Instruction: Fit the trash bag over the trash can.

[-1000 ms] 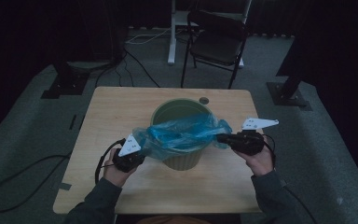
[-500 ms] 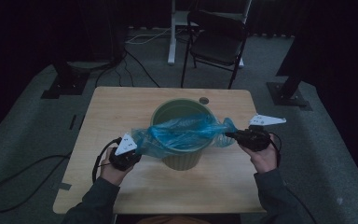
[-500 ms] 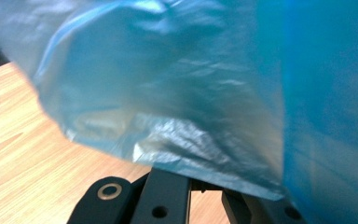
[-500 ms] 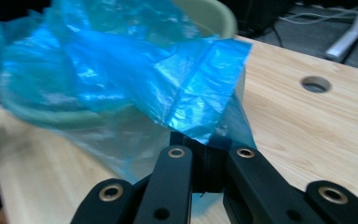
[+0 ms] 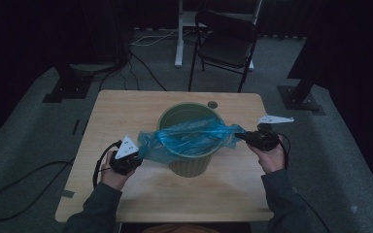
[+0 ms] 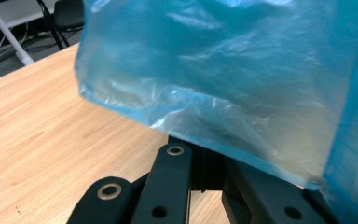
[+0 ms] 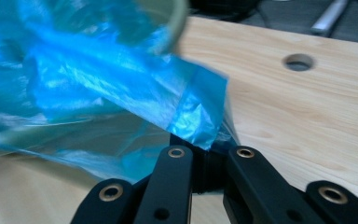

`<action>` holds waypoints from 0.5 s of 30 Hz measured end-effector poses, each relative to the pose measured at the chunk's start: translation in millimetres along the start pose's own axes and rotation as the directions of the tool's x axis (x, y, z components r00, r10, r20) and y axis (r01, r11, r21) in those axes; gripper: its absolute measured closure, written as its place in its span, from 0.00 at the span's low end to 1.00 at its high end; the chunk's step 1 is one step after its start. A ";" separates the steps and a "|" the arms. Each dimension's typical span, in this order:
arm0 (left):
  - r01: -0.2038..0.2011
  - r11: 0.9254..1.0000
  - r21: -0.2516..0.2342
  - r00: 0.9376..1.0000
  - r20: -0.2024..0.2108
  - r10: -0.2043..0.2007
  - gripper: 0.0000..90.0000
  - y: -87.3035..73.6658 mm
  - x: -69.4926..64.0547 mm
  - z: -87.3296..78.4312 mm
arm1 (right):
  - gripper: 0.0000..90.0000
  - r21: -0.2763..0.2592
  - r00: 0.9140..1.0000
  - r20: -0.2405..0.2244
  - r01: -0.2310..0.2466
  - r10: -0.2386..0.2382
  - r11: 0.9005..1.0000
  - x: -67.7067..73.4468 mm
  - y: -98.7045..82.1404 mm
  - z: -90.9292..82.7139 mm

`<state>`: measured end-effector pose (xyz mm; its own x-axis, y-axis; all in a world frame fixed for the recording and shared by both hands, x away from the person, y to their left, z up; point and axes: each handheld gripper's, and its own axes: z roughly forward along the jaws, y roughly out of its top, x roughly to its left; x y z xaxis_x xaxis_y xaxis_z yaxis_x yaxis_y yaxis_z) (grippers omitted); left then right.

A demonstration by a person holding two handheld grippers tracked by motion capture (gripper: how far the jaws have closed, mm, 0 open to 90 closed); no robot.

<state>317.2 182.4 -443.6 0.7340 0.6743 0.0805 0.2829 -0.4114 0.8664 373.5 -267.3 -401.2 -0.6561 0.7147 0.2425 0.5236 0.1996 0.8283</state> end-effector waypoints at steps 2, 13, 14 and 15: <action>0.000 1.000 -0.016 1.000 0.013 0.001 0.93 -0.4 0.4 -3.5 | 0.88 -0.012 0.998 -0.041 0.052 -0.053 0.999 9.6 0.9 -6.0; 0.009 0.997 -0.079 0.998 0.069 -0.004 0.70 -7.7 3.2 -26.2 | 0.80 -0.031 0.981 -0.123 0.144 -0.147 0.989 22.5 1.6 -24.0; 0.009 0.997 -0.079 0.998 0.069 -0.004 0.70 -7.7 3.2 -26.2 | 0.80 -0.031 0.981 -0.123 0.144 -0.147 0.989 22.5 1.6 -24.0; 0.013 0.997 -0.082 0.997 0.072 -0.007 0.68 -10.1 4.7 -31.3 | 0.80 -0.037 0.980 -0.132 0.142 -0.146 0.989 21.4 -1.2 -25.2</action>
<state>298.4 208.9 -436.6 0.7744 0.6315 0.0390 0.2409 -0.3512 0.9048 345.2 -269.1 -384.2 -0.7917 0.5827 0.1836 0.4043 0.2744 0.8725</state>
